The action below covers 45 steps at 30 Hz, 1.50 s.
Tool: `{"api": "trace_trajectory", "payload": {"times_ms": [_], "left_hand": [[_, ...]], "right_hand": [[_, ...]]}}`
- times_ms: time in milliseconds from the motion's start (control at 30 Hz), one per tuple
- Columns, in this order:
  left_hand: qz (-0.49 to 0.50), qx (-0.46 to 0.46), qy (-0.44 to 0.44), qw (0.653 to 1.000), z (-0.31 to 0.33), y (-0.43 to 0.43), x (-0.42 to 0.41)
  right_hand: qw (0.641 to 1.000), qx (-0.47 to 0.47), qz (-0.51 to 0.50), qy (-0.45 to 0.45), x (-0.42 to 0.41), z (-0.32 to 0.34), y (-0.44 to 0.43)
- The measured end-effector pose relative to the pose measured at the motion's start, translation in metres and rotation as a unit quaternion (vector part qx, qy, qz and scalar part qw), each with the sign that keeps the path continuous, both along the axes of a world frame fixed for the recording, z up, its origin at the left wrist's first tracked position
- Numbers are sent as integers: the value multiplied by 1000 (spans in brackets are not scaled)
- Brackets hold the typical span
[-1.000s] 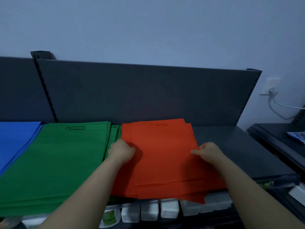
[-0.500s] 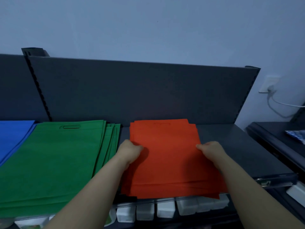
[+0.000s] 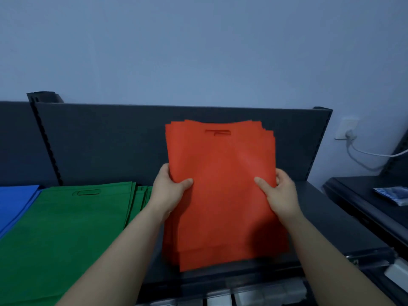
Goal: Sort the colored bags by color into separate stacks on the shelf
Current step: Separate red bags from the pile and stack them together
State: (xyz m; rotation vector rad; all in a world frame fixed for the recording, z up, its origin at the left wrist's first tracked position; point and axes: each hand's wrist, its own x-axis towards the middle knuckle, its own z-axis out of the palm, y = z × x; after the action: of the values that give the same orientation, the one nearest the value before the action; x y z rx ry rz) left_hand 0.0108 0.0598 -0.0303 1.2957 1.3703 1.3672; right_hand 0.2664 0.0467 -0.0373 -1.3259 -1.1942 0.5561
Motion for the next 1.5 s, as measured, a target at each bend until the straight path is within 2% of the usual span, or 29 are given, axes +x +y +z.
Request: {"api": "trace_trajectory", "payload": {"times_ms": [133,467,633,767,867,1000,1167,1333,1433,1500], "left_hand": [[10,100,38,994,41,-1,5],[-3,170,94,981,47,-11,25],[-37,170,116,978,43,-13,23],[-43,174,73,981,31,-10,21],[-40,176,59,982,31,-6,24],[-36,224,54,972,54,-7,23],[-29,202,71,976,50,-11,33],[-46,212,48,975,55,-6,28],[-40,187,71,979,44,-6,33],[-37,190,55,980,45,-3,32]], "right_hand": [[997,77,2,8,4,38,-5],[994,103,-6,38,1,42,-15],[994,96,-11,53,0,40,-14],[991,96,-36,82,4,37,-11],[993,93,-43,62,3,43,-9],[992,112,-55,32,5,59,-9],[992,100,-80,23,-1,52,-10],[991,95,-86,24,7,60,-6],[994,74,-79,9,4,56,-7],[993,75,-92,-10,4,56,-5]]}}
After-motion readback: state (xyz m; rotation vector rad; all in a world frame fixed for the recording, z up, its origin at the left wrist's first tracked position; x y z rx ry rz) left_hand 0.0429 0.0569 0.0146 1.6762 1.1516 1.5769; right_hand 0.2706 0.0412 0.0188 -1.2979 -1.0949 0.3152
